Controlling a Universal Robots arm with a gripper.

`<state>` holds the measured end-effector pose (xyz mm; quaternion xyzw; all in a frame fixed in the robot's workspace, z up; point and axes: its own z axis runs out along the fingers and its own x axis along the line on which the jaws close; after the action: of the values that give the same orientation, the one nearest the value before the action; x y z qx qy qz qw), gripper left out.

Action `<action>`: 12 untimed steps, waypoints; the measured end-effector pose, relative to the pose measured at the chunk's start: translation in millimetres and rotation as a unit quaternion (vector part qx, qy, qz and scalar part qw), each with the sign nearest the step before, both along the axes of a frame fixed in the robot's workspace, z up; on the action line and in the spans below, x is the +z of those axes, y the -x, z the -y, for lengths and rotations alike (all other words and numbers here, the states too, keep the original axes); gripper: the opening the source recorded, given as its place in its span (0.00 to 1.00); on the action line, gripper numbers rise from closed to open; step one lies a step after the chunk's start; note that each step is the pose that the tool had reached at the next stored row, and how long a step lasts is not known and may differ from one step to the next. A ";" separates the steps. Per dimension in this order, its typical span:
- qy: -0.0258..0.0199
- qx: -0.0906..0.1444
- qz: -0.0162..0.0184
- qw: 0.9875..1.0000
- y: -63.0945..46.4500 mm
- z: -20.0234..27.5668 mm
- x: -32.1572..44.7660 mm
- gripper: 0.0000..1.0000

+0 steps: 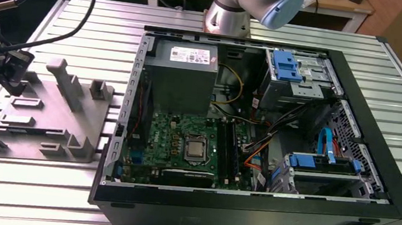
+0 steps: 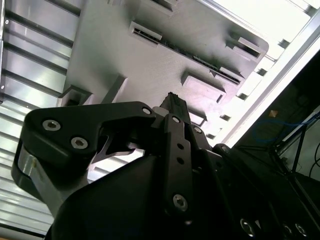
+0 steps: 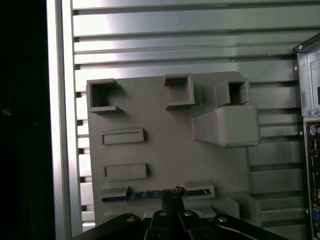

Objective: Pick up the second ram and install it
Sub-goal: 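Pick up the second ram and move it above second insertion slot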

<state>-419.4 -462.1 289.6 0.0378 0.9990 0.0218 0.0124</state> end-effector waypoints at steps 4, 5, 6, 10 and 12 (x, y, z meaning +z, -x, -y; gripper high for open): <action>0.001 0.018 0.000 1.000 -0.1 0.1 -1.0 0.11; 0.002 0.026 0.000 1.000 -0.1 0.1 -1.3 0.11; 0.002 0.035 0.000 0.999 0.0 0.1 -1.6 0.11; 0.003 0.071 0.000 0.997 0.0 0.1 -2.6 0.11; 0.003 0.089 0.000 0.996 0.0 0.1 -3.3 0.11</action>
<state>-419.4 -462.1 286.4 -0.0512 0.9984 0.0199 0.0104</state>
